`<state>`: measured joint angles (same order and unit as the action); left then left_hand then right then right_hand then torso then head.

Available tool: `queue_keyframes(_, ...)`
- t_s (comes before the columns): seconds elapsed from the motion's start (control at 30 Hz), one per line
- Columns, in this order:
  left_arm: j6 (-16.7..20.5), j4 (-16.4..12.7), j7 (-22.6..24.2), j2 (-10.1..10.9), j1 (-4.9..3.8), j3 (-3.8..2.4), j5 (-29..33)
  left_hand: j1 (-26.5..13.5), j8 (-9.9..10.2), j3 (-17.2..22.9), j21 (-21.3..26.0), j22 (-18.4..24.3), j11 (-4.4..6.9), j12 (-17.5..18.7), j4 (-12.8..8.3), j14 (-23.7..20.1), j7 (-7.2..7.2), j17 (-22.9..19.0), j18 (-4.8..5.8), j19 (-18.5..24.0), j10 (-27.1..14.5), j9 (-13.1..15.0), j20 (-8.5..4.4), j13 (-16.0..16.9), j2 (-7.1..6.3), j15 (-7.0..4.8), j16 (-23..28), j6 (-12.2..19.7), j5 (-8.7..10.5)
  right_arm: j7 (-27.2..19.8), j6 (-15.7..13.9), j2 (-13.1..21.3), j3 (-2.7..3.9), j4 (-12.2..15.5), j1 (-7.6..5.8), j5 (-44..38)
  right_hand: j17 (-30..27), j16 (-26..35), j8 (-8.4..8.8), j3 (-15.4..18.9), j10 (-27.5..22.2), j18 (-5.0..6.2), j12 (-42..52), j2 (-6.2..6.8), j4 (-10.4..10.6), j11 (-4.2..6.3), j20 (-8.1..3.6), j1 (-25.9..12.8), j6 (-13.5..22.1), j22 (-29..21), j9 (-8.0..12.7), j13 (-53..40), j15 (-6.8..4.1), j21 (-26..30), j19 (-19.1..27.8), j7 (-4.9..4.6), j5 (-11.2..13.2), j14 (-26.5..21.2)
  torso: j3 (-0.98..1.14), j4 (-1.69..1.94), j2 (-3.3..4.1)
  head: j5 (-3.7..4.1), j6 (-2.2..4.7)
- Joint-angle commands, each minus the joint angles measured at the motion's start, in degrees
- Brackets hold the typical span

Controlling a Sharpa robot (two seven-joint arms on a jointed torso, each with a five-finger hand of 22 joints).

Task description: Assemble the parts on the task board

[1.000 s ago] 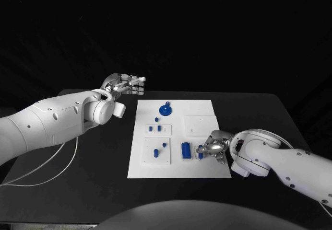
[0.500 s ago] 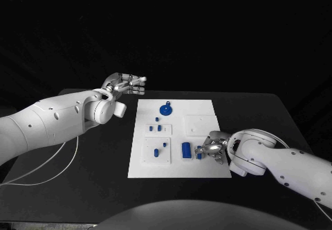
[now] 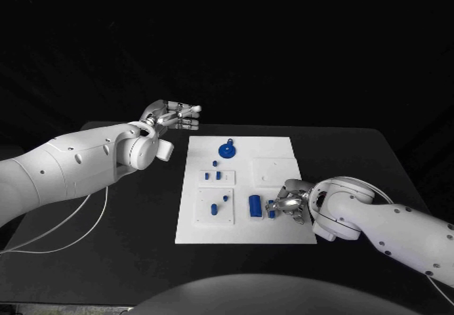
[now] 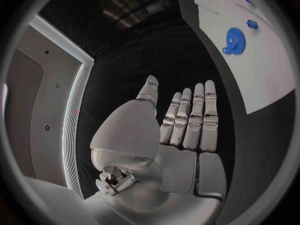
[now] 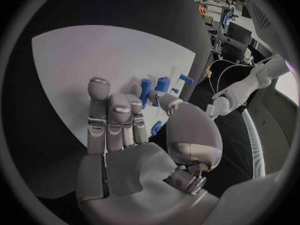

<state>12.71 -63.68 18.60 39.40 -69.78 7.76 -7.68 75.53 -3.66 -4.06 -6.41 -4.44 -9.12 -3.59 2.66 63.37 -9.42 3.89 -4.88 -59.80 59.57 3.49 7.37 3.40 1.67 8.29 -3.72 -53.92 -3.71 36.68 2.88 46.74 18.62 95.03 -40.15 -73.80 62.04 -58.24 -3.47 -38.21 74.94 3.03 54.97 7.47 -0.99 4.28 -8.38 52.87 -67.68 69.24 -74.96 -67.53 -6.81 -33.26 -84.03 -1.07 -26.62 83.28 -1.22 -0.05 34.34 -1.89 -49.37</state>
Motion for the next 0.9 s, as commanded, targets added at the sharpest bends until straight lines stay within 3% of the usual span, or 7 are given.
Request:
queue_keyframes(0.03,-0.9,-0.1,0.2,-0.1,0.04,-0.04,-0.2,-0.3,0.1,-0.1,-0.1,0.1,-0.05,0.1,0.0,-0.5,0.11,0.0,-0.46,0.2,-0.4,-0.1,0.34,-0.1,-0.13,0.04,0.2,0.4,0.2,-0.6,1.2,-0.2,-0.17,-0.2,0.12,-1.3,0.0,0.3,-0.27,-7.9,0.5,0.25,-0.2,-0.74,-7.7,0.0,0.01,1.4,1.4,0.1,-0.3,0.1,-0.32,0.3,-2.5,0.92,0.1,0.0,0.0,-0.02,0.01,-0.03,0.01)
queue_keyframes(0.43,-1.0,-0.1,0.0,-0.2,0.04,-0.04,-0.2,-0.3,0.1,0.0,-0.1,0.1,-0.05,0.1,0.1,-0.5,0.09,0.0,-0.47,0.2,-0.5,-0.1,0.34,-0.1,-0.15,0.06,0.2,0.6,0.26,-0.6,2.8,-0.3,-0.46,-1.1,0.12,-1.8,-0.1,0.3,-0.23,-7.1,0.4,0.2,-0.5,-0.73,-7.2,-0.07,0.13,2.1,1.7,0.1,0.6,0.3,-0.2,0.6,-2.5,0.96,3.5,0.0,-0.01,-0.02,0.0,-0.09,-0.01)
queue_keyframes(0.9,-1.2,-0.1,-0.1,-0.2,0.04,-0.04,-0.2,-0.3,0.1,0.0,-0.1,0.1,-0.05,0.1,0.1,-0.5,0.12,0.0,-0.47,0.2,-0.4,-0.1,0.35,-0.1,-0.12,0.07,0.2,0.3,0.25,-0.4,4.0,-0.3,-0.7,-1.4,0.11,-1.4,-0.1,0.4,-0.19,-2.3,0.4,-0.02,-0.5,-1.14,-5.4,0.02,0.19,4.1,1.6,-0.2,3.8,0.7,-0.15,1.0,-2.6,1.69,13.6,0.1,-0.01,-0.02,0.01,-0.1,-0.11)
